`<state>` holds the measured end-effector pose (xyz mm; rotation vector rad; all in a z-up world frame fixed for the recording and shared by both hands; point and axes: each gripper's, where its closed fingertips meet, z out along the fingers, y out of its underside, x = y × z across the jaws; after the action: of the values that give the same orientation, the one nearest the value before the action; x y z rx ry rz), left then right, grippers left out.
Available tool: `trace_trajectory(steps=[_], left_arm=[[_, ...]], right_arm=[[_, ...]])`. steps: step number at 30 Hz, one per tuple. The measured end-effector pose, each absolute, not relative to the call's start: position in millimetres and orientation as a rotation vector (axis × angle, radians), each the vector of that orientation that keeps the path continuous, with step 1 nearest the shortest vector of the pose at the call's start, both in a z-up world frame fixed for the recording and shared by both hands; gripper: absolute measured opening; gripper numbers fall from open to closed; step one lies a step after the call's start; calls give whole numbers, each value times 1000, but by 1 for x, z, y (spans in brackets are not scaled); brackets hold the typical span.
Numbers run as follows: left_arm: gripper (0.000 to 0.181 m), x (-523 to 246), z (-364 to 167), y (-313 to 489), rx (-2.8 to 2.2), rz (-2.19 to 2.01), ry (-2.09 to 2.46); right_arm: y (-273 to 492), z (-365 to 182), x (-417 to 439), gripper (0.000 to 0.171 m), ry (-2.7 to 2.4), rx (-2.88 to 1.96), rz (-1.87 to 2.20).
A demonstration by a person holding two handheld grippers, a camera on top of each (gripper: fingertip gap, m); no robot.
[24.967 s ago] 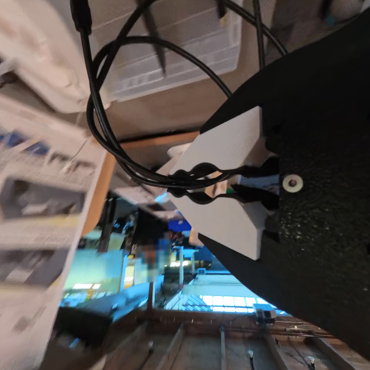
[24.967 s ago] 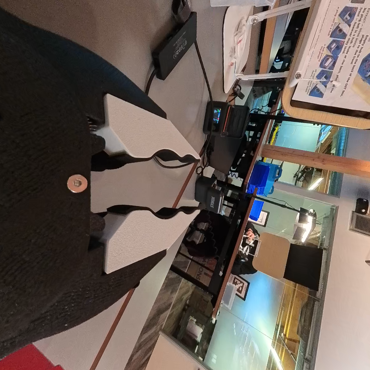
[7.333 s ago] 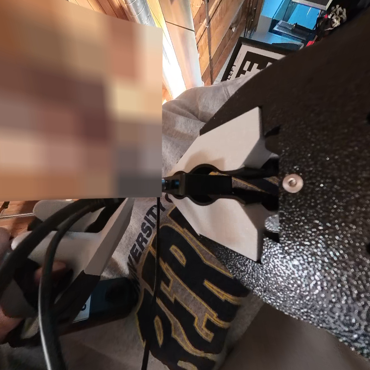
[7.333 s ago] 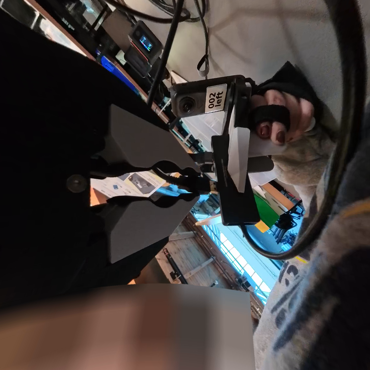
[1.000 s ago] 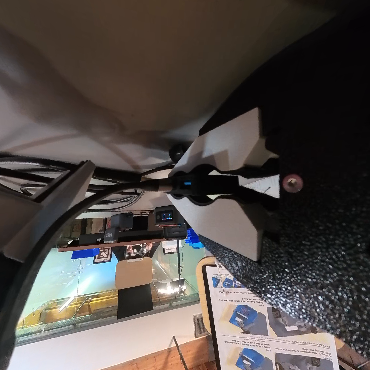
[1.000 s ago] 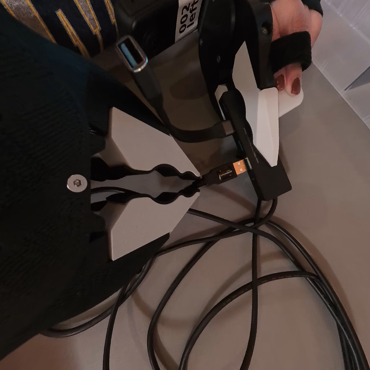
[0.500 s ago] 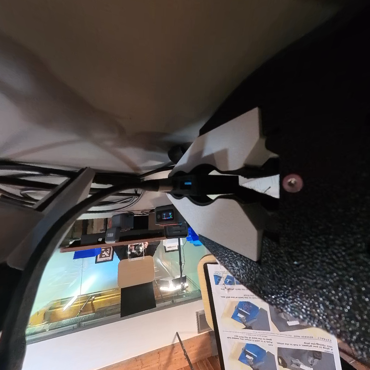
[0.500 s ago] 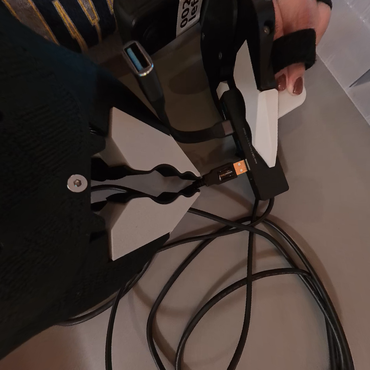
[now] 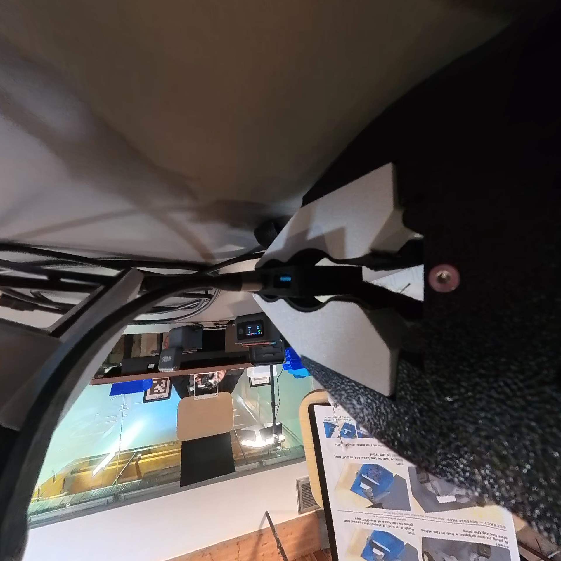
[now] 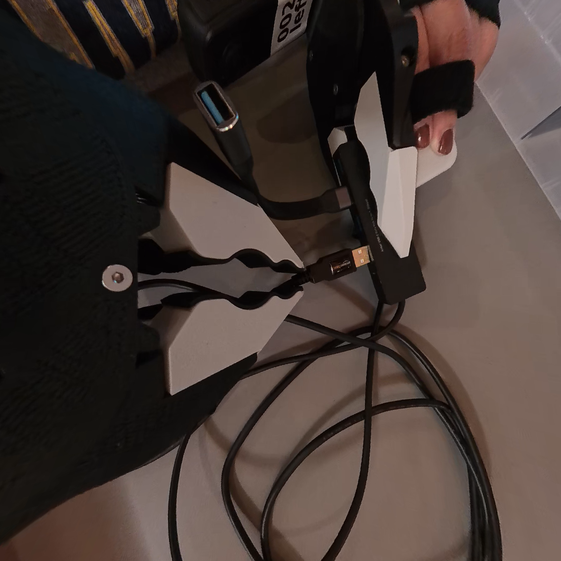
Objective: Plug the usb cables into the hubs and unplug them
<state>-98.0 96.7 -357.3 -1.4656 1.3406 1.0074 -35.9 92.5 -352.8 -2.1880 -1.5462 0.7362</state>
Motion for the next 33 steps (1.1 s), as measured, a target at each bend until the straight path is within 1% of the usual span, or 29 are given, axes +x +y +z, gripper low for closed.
trace_trajectory(steps=[11,21,33], left_arm=[[9,-97,-358,97,-1484,975,1334],[9,-97,-361,96,-1561,873,1298],[8,-97,-361,96,-1596,875,1266]], right_arm=[[91,-351,-41,6,-1610,-2126,670],[91,-350,-44,5,-1631,-2014,758],[96,-347,-48,5,-1620,-1980,714]])
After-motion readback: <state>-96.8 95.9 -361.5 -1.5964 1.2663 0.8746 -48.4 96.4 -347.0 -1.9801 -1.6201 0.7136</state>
